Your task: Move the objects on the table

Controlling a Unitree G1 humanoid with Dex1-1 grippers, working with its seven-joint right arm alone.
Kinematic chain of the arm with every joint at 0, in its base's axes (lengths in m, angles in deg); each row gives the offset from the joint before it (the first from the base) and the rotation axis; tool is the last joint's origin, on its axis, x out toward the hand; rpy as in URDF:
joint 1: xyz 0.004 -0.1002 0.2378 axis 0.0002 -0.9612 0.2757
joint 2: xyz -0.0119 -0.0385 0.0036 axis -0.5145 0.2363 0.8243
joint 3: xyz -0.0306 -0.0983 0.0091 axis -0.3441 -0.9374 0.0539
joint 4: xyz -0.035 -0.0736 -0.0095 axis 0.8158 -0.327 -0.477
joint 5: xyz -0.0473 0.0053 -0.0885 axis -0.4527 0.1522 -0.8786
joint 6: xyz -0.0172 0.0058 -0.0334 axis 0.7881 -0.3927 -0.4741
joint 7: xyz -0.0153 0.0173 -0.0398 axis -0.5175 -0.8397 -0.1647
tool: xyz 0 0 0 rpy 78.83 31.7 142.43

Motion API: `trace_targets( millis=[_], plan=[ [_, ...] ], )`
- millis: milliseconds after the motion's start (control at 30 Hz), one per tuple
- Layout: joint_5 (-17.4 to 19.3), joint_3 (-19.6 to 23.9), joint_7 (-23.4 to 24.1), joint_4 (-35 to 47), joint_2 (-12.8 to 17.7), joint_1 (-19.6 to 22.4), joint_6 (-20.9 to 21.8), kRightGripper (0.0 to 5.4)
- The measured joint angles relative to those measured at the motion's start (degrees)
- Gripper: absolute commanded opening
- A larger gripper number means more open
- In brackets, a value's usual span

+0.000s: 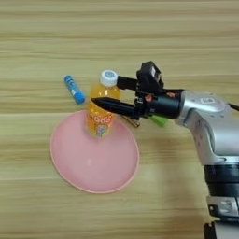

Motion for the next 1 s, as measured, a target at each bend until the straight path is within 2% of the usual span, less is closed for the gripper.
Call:
trace_targets(
  millis=[167,267,567,633,767,933,1000],
  plan=[
    [-3.5,-2.6,0.0,0.7,-0.1,-2.3,2.5,3.38],
    [-5.0,-3.7,0.0,0.6,-0.8,-3.4,5.9,3.38],
    [-5.1,-4.0,-1.4,-2.3,-2.1,-4.0,12.4,3.38],
    [-5.0,-3.9,-1.4,-3.0,-2.3,-3.9,12.6,3.38],
    [-4.9,-4.0,-1.5,-4.8,-2.6,-3.4,13.6,4.11],
    [-5.5,-4.7,-1.3,-6.6,-2.9,-3.4,13.5,4.67],
    [-5.5,-4.7,-1.2,-6.9,-3.1,-3.3,13.5,5.14]
  ],
)
